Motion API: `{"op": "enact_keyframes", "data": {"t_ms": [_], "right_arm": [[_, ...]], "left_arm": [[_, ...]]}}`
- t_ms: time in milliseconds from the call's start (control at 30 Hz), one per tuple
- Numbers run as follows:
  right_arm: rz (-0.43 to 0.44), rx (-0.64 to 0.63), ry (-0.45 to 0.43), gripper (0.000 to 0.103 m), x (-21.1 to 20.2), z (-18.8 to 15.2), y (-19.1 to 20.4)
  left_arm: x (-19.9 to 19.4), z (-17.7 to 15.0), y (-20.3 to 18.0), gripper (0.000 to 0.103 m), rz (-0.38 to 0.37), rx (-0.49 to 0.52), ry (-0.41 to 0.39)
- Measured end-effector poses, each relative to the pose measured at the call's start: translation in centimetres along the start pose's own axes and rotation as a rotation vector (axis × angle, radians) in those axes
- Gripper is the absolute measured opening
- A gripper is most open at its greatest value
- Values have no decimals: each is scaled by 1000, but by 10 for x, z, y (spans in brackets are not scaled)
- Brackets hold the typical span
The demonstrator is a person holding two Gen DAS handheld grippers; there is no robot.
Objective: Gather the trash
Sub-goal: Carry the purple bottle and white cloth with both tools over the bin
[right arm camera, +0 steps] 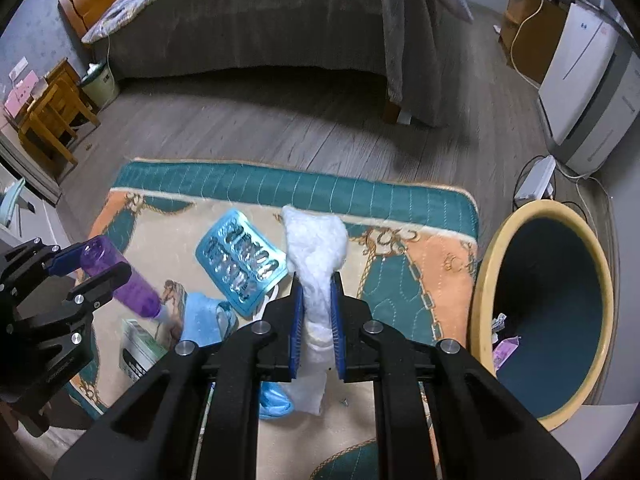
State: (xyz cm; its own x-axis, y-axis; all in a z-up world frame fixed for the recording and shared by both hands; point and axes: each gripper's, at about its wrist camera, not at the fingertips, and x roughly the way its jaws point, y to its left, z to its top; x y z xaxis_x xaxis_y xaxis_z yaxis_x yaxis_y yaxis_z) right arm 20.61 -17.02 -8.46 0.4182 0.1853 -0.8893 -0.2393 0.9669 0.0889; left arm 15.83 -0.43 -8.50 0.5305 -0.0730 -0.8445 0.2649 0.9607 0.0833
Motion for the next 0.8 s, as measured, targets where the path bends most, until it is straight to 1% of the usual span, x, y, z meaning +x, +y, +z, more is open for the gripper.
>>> {"op": "enact_keyframes", "data": {"t_ms": [133,367,800], "right_arm": [[-1,11,-51,12,-17,4,-5],[8,68,-115,12,-44,7,-25],[-6,96,-175,12,-71,3,-46]], "left_arm": [[-15,8,-3,34,3,3,-49],[-43,19,-7,34,-27,-15,-133],[-60,24,-29,34,-53,12,-183]]}}
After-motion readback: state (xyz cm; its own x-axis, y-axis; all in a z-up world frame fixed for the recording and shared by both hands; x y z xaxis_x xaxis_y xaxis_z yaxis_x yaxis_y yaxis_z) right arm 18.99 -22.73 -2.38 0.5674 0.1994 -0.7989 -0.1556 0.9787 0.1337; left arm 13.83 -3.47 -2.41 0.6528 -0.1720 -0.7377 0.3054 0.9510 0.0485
